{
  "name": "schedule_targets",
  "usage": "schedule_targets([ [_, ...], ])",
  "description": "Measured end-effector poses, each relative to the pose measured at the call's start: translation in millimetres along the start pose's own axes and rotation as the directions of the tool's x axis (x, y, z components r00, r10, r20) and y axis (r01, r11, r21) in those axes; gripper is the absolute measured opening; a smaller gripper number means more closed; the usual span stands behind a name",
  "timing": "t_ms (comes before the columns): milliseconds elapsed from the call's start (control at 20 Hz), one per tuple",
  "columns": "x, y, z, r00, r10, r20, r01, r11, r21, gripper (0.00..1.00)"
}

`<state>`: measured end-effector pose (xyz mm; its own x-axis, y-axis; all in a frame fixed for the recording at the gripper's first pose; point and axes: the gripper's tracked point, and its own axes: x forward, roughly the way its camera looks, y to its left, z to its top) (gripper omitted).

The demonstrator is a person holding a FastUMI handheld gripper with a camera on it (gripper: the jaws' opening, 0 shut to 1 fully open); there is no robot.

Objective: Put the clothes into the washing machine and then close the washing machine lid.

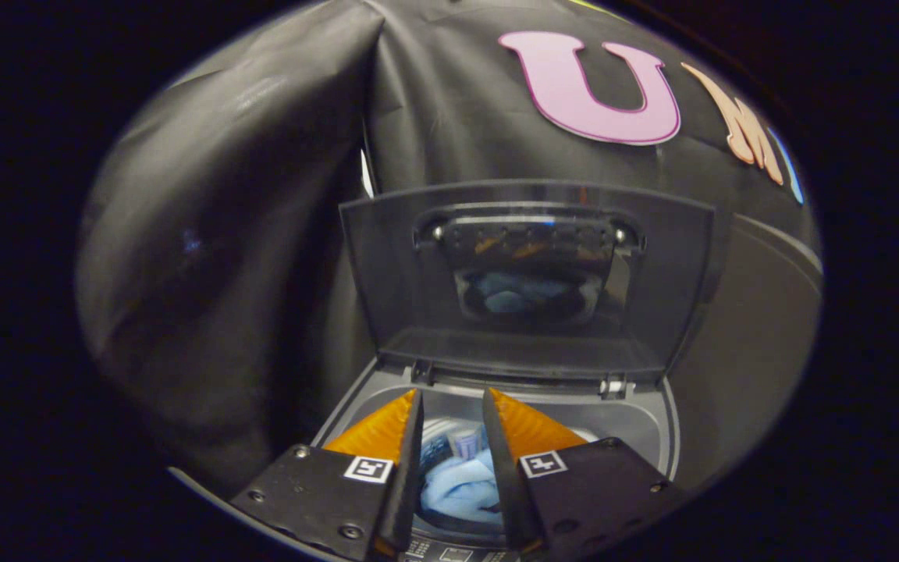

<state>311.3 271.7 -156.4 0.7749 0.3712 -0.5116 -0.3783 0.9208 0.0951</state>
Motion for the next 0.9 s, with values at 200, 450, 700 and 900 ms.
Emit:
schedule_targets([
  [200, -1.7, -6.7, 46.0, 0.995, -0.019, 0.099, 0.019, 1.0, 0.0, 0.44],
  [450, 2.2, -19.9, 96.0, 0.977, -0.061, 0.204, 0.062, 0.998, 0.001, 0.67],
  [700, 12.6, -39.1, 133.1, 0.957, -0.121, 0.264, 0.123, 0.992, 0.011, 0.94],
  [900, 27.9, -55.1, 156.7, 0.933, -0.164, 0.319, 0.175, 0.985, -0.005, 0.99],
])
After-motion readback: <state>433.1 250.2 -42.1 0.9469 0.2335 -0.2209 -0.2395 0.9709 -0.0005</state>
